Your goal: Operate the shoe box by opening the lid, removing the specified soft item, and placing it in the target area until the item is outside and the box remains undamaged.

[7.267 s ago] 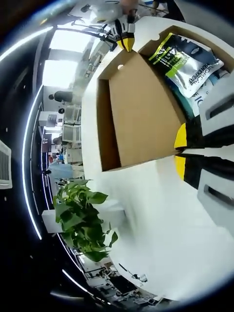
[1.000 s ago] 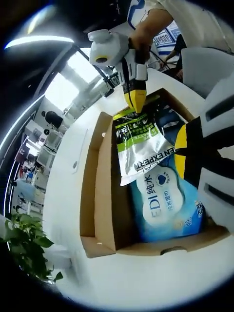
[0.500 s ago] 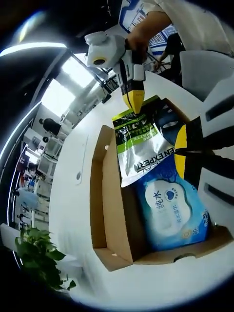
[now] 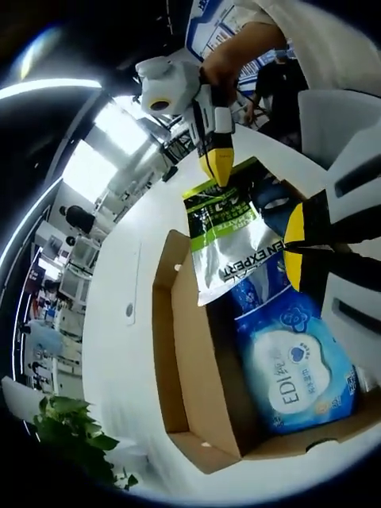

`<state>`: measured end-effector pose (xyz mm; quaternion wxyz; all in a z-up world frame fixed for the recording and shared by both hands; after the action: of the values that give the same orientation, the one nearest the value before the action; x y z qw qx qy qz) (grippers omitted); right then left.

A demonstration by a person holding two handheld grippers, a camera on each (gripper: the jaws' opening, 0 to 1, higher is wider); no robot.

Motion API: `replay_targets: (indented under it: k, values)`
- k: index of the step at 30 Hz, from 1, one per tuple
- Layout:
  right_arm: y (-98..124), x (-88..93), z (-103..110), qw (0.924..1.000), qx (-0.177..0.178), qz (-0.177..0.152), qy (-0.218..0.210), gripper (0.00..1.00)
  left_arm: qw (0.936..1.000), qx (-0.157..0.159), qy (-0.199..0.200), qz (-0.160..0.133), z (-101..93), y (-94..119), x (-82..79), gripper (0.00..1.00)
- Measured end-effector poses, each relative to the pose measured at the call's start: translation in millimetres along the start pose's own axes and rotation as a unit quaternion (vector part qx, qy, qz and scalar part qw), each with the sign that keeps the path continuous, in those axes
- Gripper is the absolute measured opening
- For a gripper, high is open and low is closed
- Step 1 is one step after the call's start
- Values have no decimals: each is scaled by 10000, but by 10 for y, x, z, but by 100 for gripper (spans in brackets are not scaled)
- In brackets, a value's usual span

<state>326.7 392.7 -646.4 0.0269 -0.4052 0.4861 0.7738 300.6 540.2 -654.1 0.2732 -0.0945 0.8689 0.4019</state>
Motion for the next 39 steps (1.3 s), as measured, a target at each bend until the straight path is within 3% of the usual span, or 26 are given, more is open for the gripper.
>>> replay_targets:
  k: [39]
  values:
    - [470,286,-937,9980,464,224,-377,0,9987,396,-285,171,-723,-808,-290,0]
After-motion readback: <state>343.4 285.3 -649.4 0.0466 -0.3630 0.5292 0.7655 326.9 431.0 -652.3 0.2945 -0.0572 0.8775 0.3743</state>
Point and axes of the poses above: the point that each gripper's makers call its tool centre point, and the gripper's own axes: y roughly backward along the fingers, z roughly to its left, x roughly out of its underside, the point moved 3 cm from there along y, roughly backward along the fingers, and after that the axes turned 5 degrees about y, right-handed, at the moved point
